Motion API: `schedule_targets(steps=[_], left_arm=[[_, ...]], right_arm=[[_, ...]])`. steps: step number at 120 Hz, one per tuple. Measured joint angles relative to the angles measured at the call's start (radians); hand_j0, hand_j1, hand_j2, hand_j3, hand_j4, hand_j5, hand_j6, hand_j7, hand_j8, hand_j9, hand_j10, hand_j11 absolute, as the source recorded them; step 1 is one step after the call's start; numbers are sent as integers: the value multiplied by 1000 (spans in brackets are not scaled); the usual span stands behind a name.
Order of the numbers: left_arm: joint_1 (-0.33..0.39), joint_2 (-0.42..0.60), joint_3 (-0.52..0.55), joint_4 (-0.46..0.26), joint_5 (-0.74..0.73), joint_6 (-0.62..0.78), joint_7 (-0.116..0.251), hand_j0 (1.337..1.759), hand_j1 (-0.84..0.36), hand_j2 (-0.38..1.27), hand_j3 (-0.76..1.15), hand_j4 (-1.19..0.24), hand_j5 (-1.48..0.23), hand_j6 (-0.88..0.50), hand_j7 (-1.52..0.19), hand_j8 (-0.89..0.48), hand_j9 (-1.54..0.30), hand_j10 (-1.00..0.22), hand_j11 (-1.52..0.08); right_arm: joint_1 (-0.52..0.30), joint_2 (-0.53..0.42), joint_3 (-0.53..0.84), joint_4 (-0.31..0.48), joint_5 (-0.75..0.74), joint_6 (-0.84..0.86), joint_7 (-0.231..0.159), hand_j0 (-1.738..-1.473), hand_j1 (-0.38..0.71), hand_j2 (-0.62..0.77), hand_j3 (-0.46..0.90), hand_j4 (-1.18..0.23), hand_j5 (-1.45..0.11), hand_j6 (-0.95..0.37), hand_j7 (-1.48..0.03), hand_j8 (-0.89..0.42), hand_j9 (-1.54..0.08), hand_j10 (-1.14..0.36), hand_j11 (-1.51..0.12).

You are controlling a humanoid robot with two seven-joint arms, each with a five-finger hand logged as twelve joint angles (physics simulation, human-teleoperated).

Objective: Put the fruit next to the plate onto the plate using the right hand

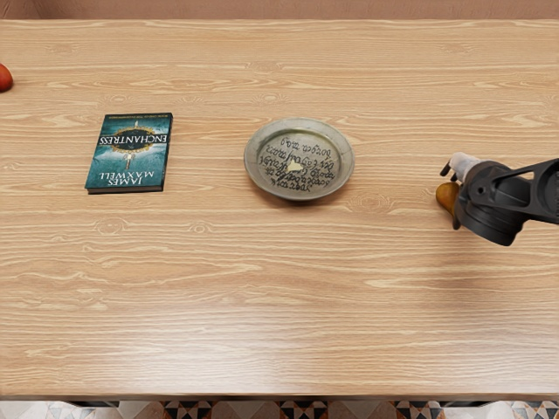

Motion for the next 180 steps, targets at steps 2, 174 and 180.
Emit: schedule_targets(steps=[2, 174, 180], left_arm=[[0, 0, 0, 0, 0, 0, 0, 1658, 349, 0, 0, 0, 0, 0, 0, 0, 0, 0, 0], [0, 0, 0, 0, 0, 0, 0, 1658, 349, 0, 0, 0, 0, 0, 0, 0, 0, 0, 0], [0, 0, 0, 0, 0, 0, 0, 1658, 349, 0, 0, 0, 0, 0, 0, 0, 0, 0, 0]], right_arm=[[-1, 2, 0, -2, 0, 0, 0, -1658, -6, -56, 0, -288, -373, -288, -372, -288, -373, -287, -373], [-44, 24, 4, -60, -25, 3, 0, -1658, 121, -77, 0, -394, -510, -398, -510, -394, -510, -394, -510], [-46, 29, 4, -62, -27, 1, 0, -1658, 122, -77, 0, -396, -510, -396, -511, -396, -510, -395, -510]])
